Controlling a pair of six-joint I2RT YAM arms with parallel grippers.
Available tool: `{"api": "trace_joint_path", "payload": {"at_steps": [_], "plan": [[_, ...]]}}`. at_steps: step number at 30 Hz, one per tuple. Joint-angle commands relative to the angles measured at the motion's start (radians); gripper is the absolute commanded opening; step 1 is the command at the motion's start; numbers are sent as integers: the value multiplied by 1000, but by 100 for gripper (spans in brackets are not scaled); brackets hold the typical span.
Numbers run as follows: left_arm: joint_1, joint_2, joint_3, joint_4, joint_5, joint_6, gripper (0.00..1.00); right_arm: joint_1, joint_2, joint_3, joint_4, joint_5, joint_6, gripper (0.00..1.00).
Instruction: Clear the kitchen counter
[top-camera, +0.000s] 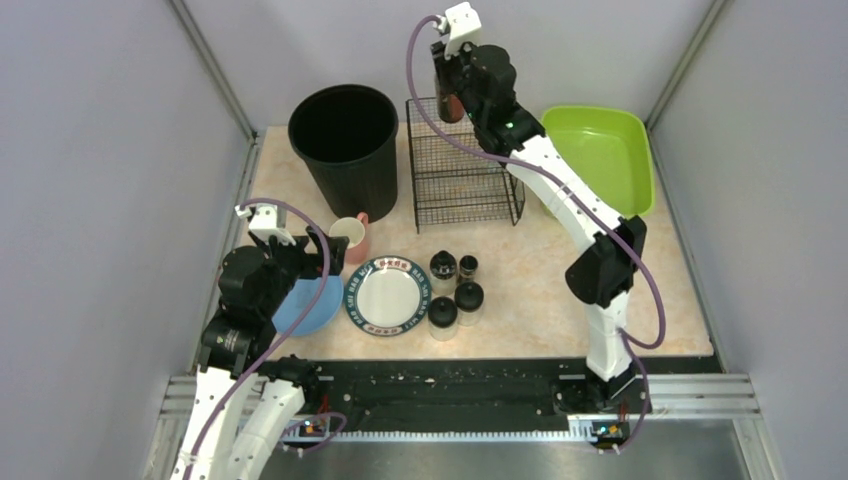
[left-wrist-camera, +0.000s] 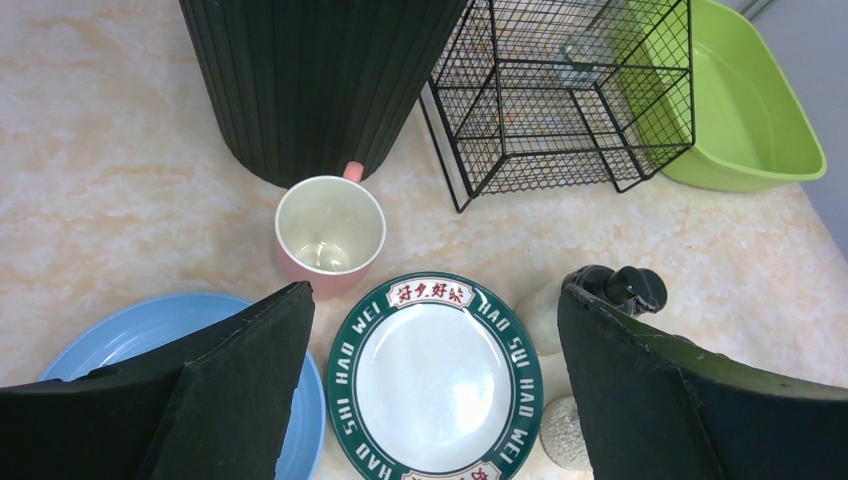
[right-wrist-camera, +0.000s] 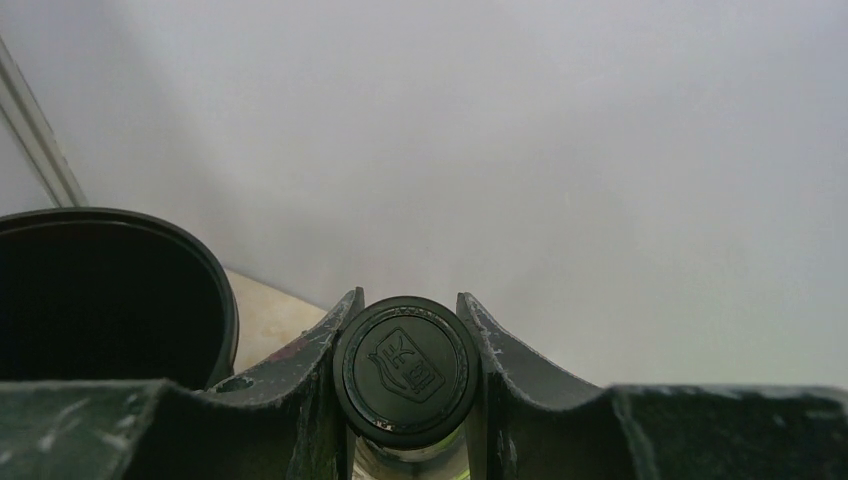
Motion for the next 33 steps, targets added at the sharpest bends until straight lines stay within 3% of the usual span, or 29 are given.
{"api": "trace_joint_path", "payload": {"at_steps": [1, 23, 33], "plan": [[-5, -5, -2, 31, -1, 11, 96, 11, 7, 98, 155, 32, 3, 0], [-4, 5, -1, 31, -3, 14, 96, -3, 208, 72, 166, 280, 158, 0], [-5, 7, -1, 31, -1, 13, 96, -67, 254, 82, 63, 265, 367, 0]]}}
